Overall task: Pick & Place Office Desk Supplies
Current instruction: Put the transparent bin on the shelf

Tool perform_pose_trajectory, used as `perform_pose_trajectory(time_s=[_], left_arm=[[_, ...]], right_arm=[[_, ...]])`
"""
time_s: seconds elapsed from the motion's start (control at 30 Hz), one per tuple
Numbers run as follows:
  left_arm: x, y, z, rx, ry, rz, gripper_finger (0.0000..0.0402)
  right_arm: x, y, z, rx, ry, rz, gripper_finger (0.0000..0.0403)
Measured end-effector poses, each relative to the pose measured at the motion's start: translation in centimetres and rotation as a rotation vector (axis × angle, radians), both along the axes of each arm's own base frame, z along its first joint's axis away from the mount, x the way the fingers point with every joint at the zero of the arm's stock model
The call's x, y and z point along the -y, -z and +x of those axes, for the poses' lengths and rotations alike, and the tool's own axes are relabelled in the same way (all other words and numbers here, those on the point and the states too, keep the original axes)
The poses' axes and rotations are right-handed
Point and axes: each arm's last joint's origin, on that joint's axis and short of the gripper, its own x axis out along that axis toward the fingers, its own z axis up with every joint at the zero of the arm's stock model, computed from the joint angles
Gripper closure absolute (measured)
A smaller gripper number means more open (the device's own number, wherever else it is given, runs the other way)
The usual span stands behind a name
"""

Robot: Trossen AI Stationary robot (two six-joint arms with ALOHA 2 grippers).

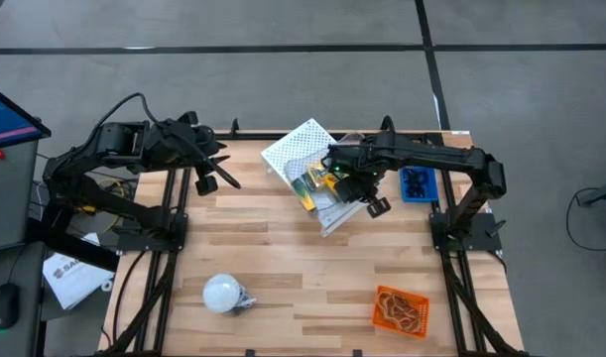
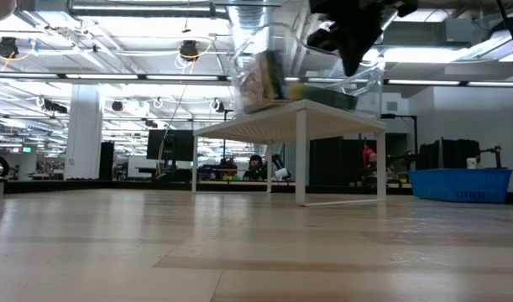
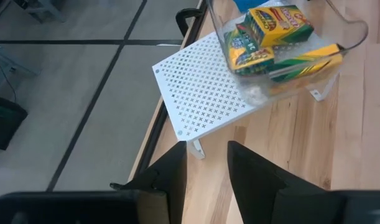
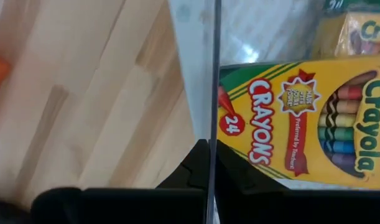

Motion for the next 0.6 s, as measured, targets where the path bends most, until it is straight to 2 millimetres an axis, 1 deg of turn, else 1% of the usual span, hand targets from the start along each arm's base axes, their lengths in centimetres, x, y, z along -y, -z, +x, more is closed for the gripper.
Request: perform_pose_trajectory(time_s=[0.1, 0.33, 0.5, 0.6], left_arm=[[-0.01, -0.07, 0.06, 0.010, -0.001, 0.001, 0.0302], [-0.01, -0.13, 0.12, 0.022, -0.003, -0.001, 0.0309], [-0.01, -0.13, 0.12, 0.022, -0.003, -0.001, 0.0309], [-0.01, -0.14, 0.13, 0.022, -0.003, -0.001, 0.0309]], right_arm=[[0.40, 0.01, -0.47, -0.038, -0.014, 0.001, 0.0402], [0.99, -0.01, -0.55, -0.039, -0.121, -0.021, 0.0402], [1.09, -0.01, -0.74, -0.054, -0.117, -0.015, 0.0403], [1.07, -0.02, -0.85, -0.062, -0.113, -0.012, 0.0396]])
